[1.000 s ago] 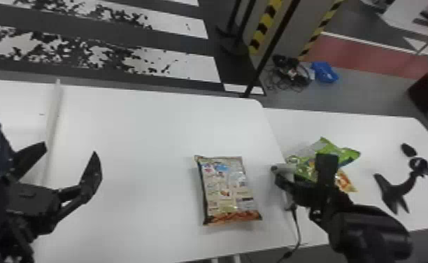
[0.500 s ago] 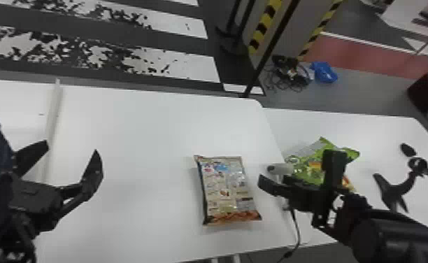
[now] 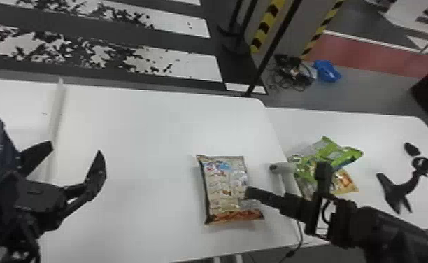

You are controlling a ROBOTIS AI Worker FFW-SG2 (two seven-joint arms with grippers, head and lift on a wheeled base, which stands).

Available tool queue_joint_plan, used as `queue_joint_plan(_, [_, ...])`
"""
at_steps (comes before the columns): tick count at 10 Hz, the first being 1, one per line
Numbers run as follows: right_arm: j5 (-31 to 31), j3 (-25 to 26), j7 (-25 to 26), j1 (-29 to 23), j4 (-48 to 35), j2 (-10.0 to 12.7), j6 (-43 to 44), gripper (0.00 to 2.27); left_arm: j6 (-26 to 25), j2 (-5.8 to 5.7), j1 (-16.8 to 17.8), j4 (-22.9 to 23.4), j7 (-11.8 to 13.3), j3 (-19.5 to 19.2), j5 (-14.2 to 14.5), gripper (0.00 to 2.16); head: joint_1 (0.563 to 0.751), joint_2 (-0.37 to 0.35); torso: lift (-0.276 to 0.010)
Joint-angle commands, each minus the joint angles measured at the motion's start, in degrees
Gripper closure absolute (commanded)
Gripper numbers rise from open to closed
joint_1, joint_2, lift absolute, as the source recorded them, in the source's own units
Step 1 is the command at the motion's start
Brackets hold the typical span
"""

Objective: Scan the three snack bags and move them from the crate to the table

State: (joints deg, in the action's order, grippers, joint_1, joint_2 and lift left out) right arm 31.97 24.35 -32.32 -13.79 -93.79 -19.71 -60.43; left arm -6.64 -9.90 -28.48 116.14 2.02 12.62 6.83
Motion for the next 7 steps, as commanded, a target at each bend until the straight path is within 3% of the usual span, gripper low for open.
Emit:
queue_joint_plan(1, [-2.00, -0.89, -2.40, 1.66, 4.06, -0.33, 3.69, 0.07, -0.01, 0.14, 0.53, -0.39, 0.00, 0.74, -0.15, 0.03, 0.695, -0.339, -0.062])
queue_joint_plan(2, [-4.11, -2.73, -8.46, 4.91, 9.33, -1.65, 4.40, 0.11, -0.01, 0.14, 0.71, -0.39, 0.00, 0.91, -0.24, 0.03, 0.695, -0.345, -0.062])
queue_joint_plan(3, [-6.57, -4.40, -12.15, 7.11, 12.67, -2.53, 5.10, 0.52, -0.01, 0.23, 0.88, -0.65, 0.00, 1.35, -0.24, 0.03, 0.695, -0.341, -0.062])
queue_joint_plan(5, [-9.91, -7.57, -14.61, 8.43, 13.37, -4.46, 3.34, 2.23, 0.17, 0.41, 1.41, -1.62, 0.00, 1.70, -0.15, 0.03, 0.695, -0.337, -0.062])
queue_joint_plan(7, [-8.15, -6.78, -15.93, 7.90, 12.85, -4.64, 3.52, 2.24, 0.17, 0.41, 1.59, -1.80, 0.00, 1.79, -0.06, 0.03, 0.695, -0.341, -0.062])
